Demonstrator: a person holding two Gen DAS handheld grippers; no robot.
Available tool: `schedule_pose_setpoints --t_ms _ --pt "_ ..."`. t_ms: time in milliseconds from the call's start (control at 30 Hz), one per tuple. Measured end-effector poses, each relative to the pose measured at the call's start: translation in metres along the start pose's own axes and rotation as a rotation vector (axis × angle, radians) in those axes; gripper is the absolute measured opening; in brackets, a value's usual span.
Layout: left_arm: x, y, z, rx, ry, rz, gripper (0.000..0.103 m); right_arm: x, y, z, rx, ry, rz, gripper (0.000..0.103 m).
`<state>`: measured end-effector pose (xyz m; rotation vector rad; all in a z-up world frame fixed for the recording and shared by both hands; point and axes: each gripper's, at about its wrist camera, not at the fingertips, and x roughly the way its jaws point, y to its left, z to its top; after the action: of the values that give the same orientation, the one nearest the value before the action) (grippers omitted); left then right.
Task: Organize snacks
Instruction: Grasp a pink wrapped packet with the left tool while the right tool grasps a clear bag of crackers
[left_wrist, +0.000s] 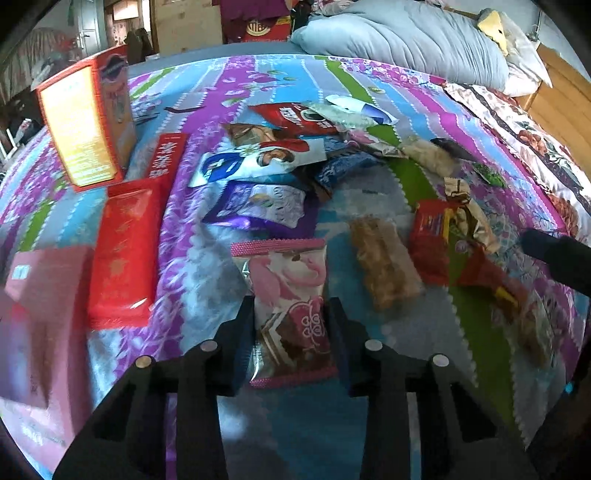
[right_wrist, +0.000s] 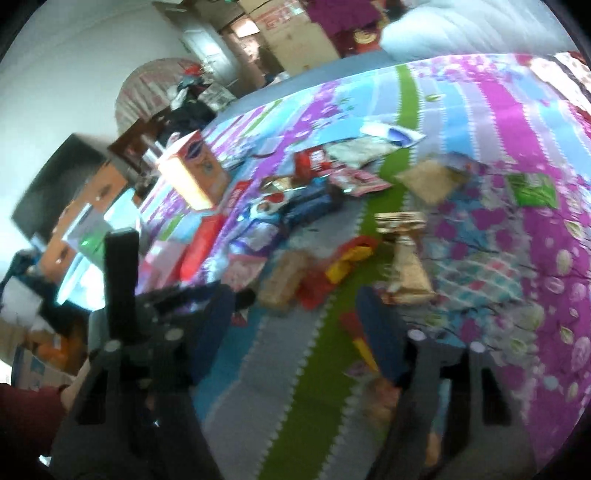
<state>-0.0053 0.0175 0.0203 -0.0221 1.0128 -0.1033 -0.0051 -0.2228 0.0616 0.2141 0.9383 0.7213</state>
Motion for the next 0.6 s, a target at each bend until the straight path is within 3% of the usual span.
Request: schedule_pose_setpoints --t_ms 167,300,367,400,600 --pt "-0.014 0.014 -0.012 -0.023 -0.005 0.007 0.038 0.024 0.001 0.001 0.049 0.038 -0.047 0.059" --pt "-0.023 0.021 -0.012 -0.042 -0.031 0.012 0.038 0.035 0.027 0.006 -0.035 0.043 -0.024 0.056" --pt "-0.024 0.023 -0.011 -0.041 -0.04 0.016 0.038 0.046 0.034 0.007 -0.078 0.063 -0.081 0.056" --pt "-0.023 0.024 -0.011 -0.045 -0.039 0.015 0.038 0.056 0.033 0.007 -0.091 0.08 -0.119 0.056" --pt "-0.016 0.025 -0.015 -0.053 -0.02 0.004 0.038 0.098 0.02 -0.003 -0.076 0.162 -0.13 0.055"
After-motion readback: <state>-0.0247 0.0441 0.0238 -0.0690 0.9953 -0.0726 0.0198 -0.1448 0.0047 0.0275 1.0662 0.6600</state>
